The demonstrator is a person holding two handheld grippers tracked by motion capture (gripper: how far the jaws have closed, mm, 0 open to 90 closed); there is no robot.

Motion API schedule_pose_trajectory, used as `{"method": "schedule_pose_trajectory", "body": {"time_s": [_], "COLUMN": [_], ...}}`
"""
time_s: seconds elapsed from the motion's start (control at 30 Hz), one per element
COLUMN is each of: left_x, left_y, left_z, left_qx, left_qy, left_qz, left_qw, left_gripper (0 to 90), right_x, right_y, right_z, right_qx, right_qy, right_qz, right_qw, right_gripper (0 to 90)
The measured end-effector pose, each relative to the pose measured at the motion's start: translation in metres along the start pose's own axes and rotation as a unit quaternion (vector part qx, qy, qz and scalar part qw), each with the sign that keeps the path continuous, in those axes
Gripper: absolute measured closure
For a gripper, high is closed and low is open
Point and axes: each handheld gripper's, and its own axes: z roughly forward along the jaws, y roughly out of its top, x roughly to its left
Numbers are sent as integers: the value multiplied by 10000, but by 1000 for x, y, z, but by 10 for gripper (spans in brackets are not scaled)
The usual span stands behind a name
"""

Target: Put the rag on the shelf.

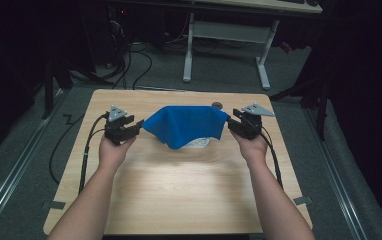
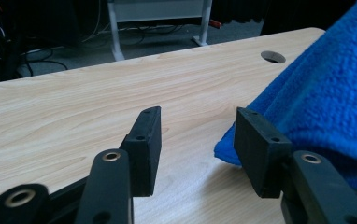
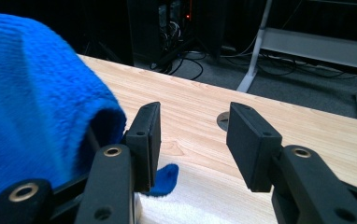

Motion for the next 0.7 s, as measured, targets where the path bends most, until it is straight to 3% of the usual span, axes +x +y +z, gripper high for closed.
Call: {"method": "schedule_pose_trajectory", "body": {"time_s": [0.23,0.3,0.4,0.5,0.7], "left_x": [1,2,2,-1,-6], "left_y": [-14,-18,-21,-26,-32], "left_z": [-13,-15,-17,-24,-35], "left_qx": [11,24,30,37,0], "left_qy": [31,25,26,6,-32], "left_qz": [7,-25,-61,-43,-9], "left_qw": [10000,10000,10000,10000,10000], "left_gripper": [504,504,497,488,476], "right_x": [0,0,0,1,4], "right_y": [-5,-8,-10,-15,-22], "right_z": [-17,-22,-25,-29,-37], "right_qx": [141,0,56,221,196], "right_qy": [27,20,14,45,104], "right_qz": [-89,-126,-108,-217,-235], "right_qw": [9999,9999,9999,9995,9995], "right_gripper": [500,497,483,445,437]}}
